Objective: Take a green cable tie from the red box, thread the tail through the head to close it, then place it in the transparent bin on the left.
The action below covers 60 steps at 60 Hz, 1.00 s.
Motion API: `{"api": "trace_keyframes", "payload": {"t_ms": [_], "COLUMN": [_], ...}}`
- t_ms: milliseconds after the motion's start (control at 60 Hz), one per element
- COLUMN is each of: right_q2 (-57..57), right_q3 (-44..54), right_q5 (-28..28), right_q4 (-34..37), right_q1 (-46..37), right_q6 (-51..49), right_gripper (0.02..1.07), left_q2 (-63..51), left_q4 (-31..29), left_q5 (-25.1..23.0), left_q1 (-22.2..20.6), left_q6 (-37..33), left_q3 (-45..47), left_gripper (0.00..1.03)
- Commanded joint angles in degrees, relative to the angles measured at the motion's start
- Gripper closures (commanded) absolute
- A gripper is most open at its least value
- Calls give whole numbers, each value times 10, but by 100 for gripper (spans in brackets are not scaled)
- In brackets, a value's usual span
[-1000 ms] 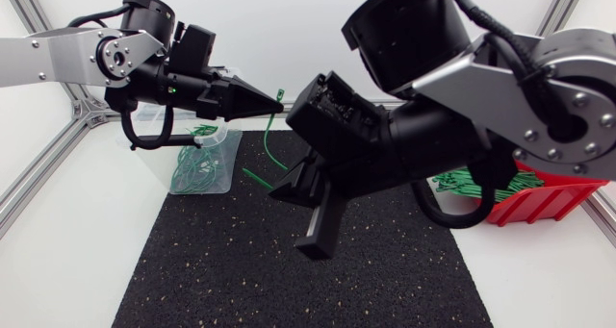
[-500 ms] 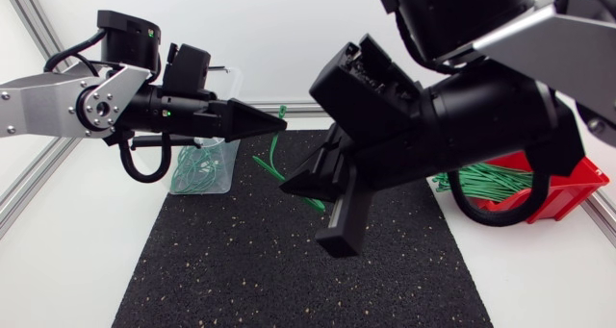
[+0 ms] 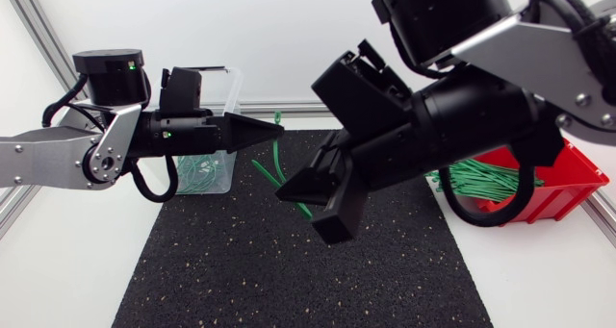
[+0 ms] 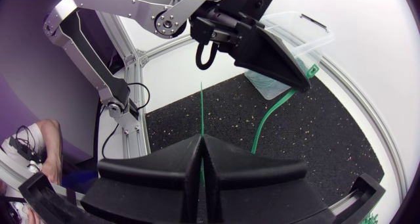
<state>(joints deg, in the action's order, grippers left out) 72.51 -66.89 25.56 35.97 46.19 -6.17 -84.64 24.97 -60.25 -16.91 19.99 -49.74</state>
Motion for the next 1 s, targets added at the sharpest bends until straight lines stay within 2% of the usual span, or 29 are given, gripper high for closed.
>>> {"api": "trace_keyframes", "payload": {"t_ms": [0, 100, 233, 367, 533, 683, 800, 900, 950, 983], "right_q2": [22, 36, 36, 36, 45, 42, 41, 42, 40, 38], "right_q3": [-5, -9, -12, -11, -15, -20, -31, -27, -26, -25], "right_q5": [5, 34, 47, 46, 46, 41, 42, 43, 43, 44], "right_q4": [2, -4, -11, -7, -9, -4, 13, 17, 18, 18], "right_q1": [-14, -31, -35, -38, -42, -42, -42, -41, -42, -42], "right_q6": [31, 76, 107, 126, 159, 223, 245, 274, 286, 302], "right_gripper": [102, 102, 102, 102, 102, 102, 102, 102, 102, 102], "left_q2": [-13, -20, -41, -65, -74, -66, -48, -32, -28, -27], "left_q4": [17, 47, 61, 95, 166, 190, 192, 222, 254, 255], "left_q5": [6, 7, 7, -6, -15, -45, -50, -47, -29, -22], "left_q1": [-3, -16, -24, -14, -3, 3, -1, -7, -15, -17], "left_q6": [35, 56, 58, 58, 59, 90, 105, 105, 105, 105], "left_q3": [18, 35, 40, 56, 94, 103, 112, 130, 145, 147], "left_gripper": [100, 100, 100, 100, 100, 100, 100, 100, 100, 100]}}
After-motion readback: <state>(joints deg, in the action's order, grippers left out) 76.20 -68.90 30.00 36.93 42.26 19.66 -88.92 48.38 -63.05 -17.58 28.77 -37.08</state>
